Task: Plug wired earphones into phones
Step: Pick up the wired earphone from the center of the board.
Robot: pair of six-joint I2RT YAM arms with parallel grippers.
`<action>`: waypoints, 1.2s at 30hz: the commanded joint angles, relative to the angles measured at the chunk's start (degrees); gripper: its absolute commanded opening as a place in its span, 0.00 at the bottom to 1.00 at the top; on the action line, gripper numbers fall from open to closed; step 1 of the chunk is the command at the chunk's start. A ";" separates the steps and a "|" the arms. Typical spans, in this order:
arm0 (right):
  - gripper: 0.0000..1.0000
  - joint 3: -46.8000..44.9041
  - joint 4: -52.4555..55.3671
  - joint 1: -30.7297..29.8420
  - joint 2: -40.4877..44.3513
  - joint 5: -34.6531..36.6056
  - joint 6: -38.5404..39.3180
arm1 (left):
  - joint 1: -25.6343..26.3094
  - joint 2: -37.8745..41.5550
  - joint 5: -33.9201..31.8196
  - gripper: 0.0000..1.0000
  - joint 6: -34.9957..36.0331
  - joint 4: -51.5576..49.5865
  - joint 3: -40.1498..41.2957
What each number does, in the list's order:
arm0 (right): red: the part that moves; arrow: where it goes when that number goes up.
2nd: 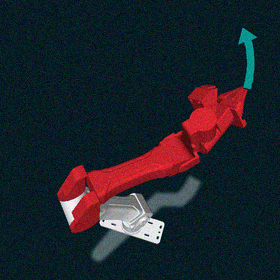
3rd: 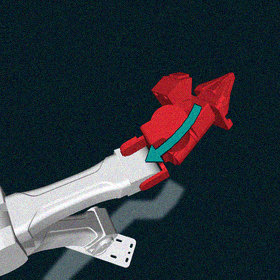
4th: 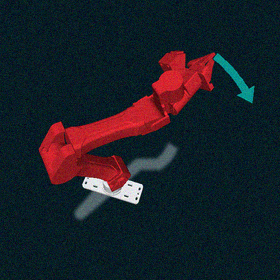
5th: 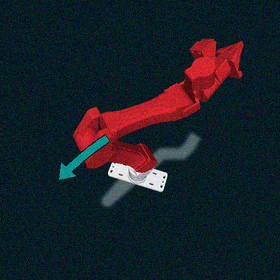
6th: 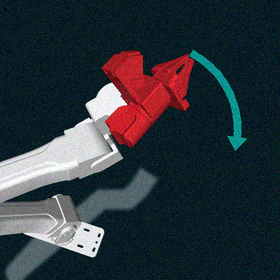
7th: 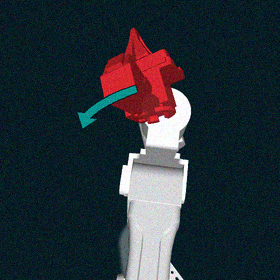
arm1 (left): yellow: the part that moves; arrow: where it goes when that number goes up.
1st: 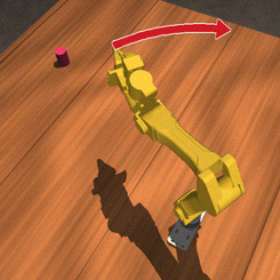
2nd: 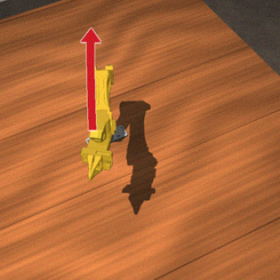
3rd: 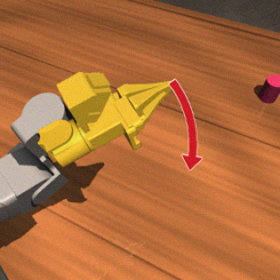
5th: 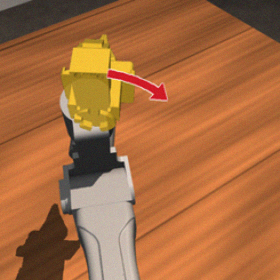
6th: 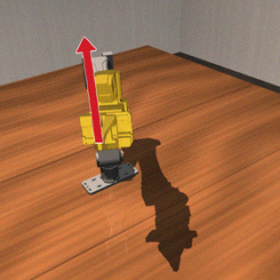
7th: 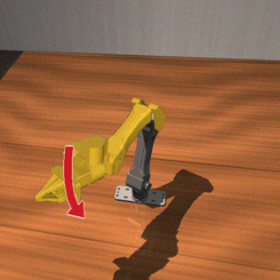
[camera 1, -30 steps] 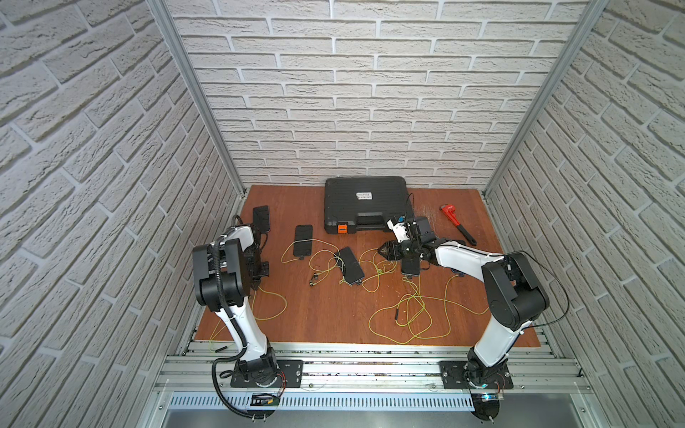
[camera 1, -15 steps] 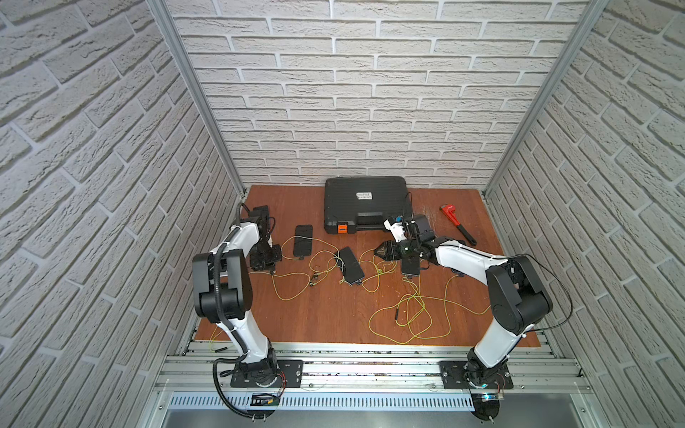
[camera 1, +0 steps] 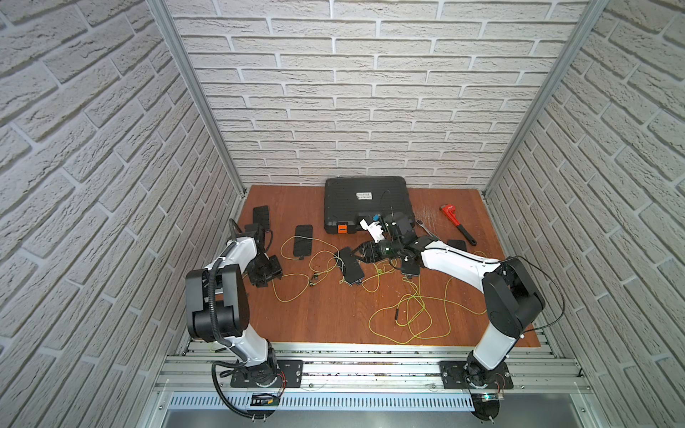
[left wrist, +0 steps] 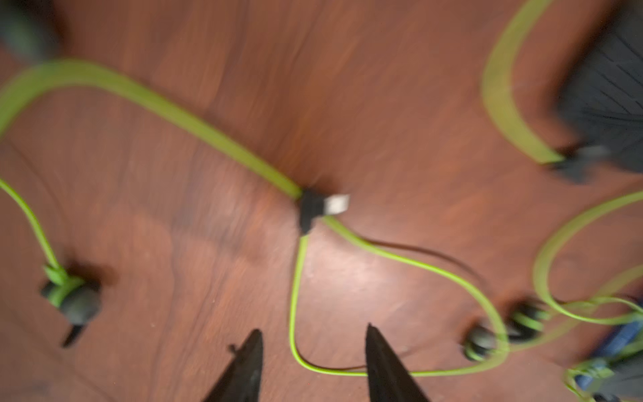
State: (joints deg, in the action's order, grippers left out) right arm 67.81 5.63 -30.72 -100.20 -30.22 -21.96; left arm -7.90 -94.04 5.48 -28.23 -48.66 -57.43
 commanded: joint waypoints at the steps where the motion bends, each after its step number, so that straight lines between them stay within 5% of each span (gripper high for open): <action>1: 0.54 -0.21 0.16 0.36 1.56 1.12 0.37 | -0.31 -2.12 -1.19 0.51 -3.63 4.48 1.12; 3: 0.53 -0.51 0.67 0.40 1.76 1.49 0.92 | 0.14 -3.96 -1.19 0.49 -4.36 5.88 0.71; 9: 0.53 -1.75 0.89 0.99 2.95 2.62 2.17 | 0.94 -8.21 -3.13 0.14 -4.89 5.84 -0.67; 13: 0.51 -1.77 0.79 2.30 3.04 0.31 2.09 | 2.84 -5.55 -3.05 0.00 -3.80 5.10 -2.72; 17: 0.51 1.14 2.71 2.68 1.71 -2.63 2.96 | 6.19 -0.75 0.63 0.00 -0.86 3.17 -8.06; 24: 0.49 3.18 -4.90 2.46 -0.74 -10.58 -4.08 | 12.99 7.16 20.25 0.00 7.54 6.85 -15.59; 30: 0.56 4.94 -15.39 2.51 -2.60 -15.77 -12.10 | 19.46 8.62 19.57 0.00 16.95 9.41 -14.29; 36: 0.62 16.91 12.39 3.80 -3.84 -15.53 9.23 | 25.04 4.13 12.35 0.00 31.49 -0.42 -19.45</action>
State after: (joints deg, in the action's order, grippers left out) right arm 79.31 5.93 -27.66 -104.16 -43.99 -24.05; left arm 16.01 -88.09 20.47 -6.74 -44.01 -73.97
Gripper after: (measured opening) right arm 0.630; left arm 0.046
